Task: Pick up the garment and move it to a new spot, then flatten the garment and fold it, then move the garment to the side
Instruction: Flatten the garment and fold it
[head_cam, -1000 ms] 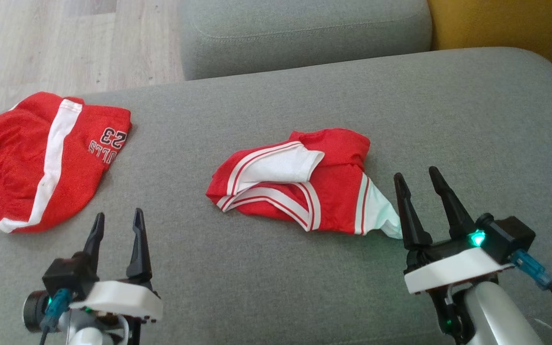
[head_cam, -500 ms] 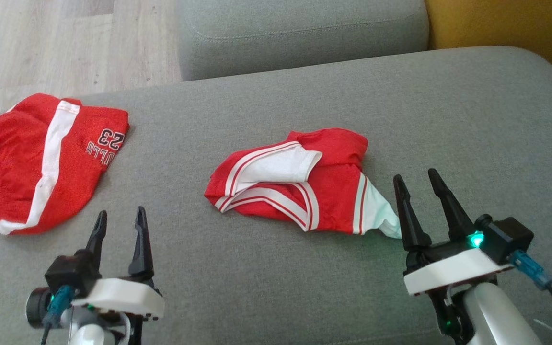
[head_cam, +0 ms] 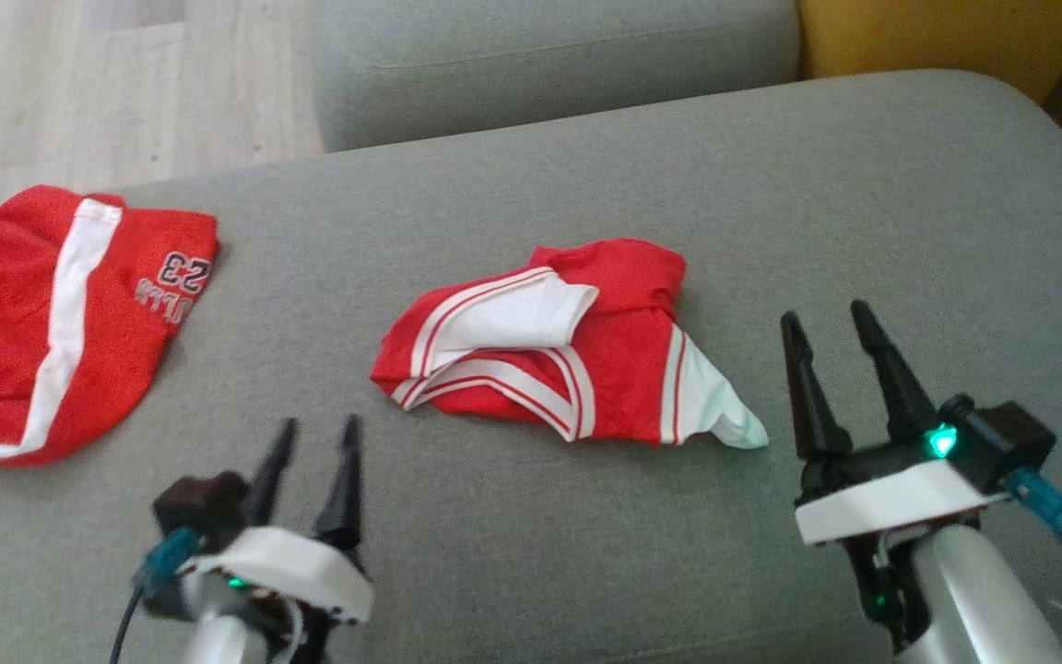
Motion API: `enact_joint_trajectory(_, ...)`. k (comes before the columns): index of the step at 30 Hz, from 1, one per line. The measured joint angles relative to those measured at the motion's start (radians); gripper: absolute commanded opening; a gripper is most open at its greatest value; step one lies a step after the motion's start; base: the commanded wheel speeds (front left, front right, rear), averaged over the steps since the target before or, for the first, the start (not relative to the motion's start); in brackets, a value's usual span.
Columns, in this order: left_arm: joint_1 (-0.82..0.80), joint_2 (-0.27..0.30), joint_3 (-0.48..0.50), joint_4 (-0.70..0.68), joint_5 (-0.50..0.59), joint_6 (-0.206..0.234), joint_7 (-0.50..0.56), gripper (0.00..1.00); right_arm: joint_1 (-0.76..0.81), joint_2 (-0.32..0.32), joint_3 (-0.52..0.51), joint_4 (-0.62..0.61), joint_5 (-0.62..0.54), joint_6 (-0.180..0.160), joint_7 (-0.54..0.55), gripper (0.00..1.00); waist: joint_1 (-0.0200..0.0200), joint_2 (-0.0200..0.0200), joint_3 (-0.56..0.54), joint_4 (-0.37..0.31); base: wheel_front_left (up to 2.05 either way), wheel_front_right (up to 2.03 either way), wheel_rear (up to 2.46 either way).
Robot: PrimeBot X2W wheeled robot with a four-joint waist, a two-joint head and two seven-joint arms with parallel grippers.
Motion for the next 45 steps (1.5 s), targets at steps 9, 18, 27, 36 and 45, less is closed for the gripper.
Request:
enact_joint_trajectory(9,-0.115,-0.008,-0.258,0.082,-0.433,-0.034,0.288,1.0,-0.051,-0.004,-0.027,-0.051,-0.023,0.0,0.0,1.0,0.0,0.0,0.042,-0.076,0.0,0.0,0.0)
enact_joint_trajectory(18,-0.234,-0.009,-0.39,0.184,-0.785,0.061,0.359,1.0,-0.077,0.001,-0.026,-0.07,-0.023,0.0,0.0,1.0,0.0,0.0,0.092,-0.175,0.0,0.0,0.0)
enact_joint_trajectory(27,-0.361,-0.009,-0.477,0.289,-1.105,0.067,0.347,1.0,-0.097,0.004,-0.019,-0.073,-0.021,0.0,0.0,1.0,0.0,0.0,0.133,-0.244,0.0,0.0,0.0)
enact_joint_trajectory(36,-0.474,-0.01,-0.599,0.382,-1.26,0.033,0.23,0.56,-0.102,0.008,0.0,-0.072,-0.021,0.0,0.0,1.0,0.0,0.0,0.148,-0.253,0.0,0.0,0.0)
enact_joint_trajectory(45,-0.501,-0.009,-0.729,0.38,-1.298,-0.016,0.186,0.0,-0.108,0.007,-0.009,-0.064,-0.021,0.0,0.0,1.0,0.0,0.0,0.118,-0.199,0.0,0.0,0.0)
